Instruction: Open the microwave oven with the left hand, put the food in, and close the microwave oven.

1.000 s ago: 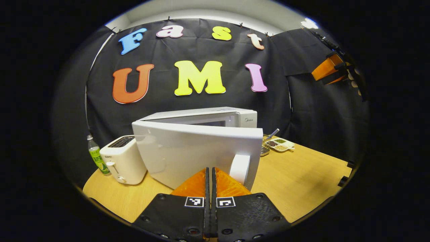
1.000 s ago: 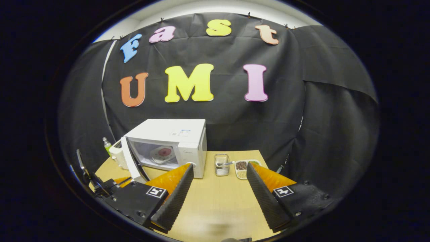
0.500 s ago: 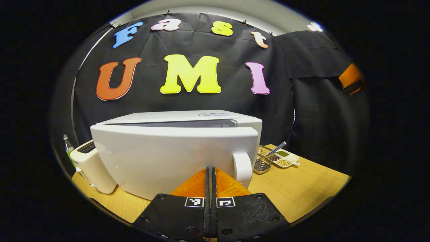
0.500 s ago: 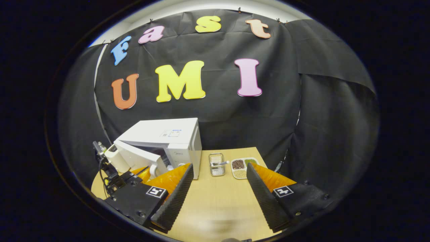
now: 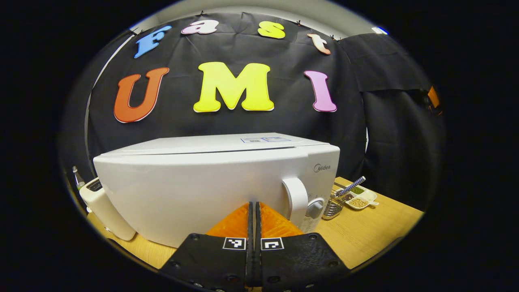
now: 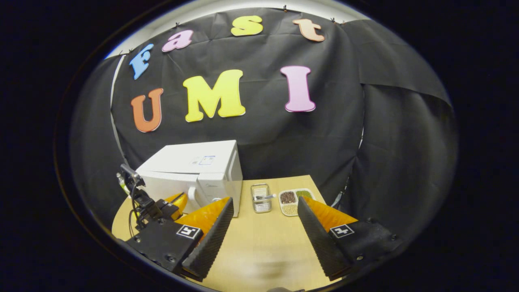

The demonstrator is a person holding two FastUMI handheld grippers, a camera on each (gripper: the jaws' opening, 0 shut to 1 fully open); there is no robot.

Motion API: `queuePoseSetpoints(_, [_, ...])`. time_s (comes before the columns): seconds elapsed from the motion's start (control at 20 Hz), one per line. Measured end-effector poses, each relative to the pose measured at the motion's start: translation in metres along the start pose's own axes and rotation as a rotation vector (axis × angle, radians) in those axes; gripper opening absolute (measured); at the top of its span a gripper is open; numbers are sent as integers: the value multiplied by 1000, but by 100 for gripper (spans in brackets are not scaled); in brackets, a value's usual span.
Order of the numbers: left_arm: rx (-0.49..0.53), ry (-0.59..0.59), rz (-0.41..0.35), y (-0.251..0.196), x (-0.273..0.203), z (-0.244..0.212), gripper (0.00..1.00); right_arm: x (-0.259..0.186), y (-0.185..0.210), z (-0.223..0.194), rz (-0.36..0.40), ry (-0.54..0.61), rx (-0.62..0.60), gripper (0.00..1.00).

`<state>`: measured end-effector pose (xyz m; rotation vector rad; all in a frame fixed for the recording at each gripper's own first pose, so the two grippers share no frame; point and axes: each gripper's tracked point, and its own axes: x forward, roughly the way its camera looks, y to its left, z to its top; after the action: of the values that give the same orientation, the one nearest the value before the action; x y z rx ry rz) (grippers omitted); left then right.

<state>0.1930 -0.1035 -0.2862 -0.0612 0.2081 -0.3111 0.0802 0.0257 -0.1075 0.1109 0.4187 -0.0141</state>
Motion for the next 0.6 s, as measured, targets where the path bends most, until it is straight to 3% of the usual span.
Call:
queuePoseSetpoints(0.25, [-3, 1, 18, 4, 3, 1, 0, 3, 2, -4, 9, 12, 13, 100])
queuePoseSetpoints(0.3, [-18, -10, 24, 5, 5, 3, 0, 3, 2, -5, 11, 12, 15, 92])
queuePoseSetpoints(0.35, [-34, 2, 22, 3, 13, 3, 0, 4, 3, -4, 14, 10, 18, 92])
queuePoseSetpoints(0.4, [-49, 23, 29, 1, 10, -1, 0, 3, 4, -5, 18, 14, 20, 100])
queuePoseSetpoints(0.45, [-39, 13, 28, -2, 8, 1, 0, 2, 5, -7, 21, 14, 18, 100])
queuePoseSetpoints(0.5, [-25, 27, 28, -2, 7, -1, 0, 2, 7, -8, 27, 15, 16, 92])
queuePoseSetpoints(0.55, [-26, 31, 30, -1, 4, -1, 0, 1, 10, -10, 33, 20, 9, 100])
queuePoseSetpoints(0.6, [-29, 24, 30, -2, -2, 2, 0, 2, 12, -11, 37, 17, 6, 100])
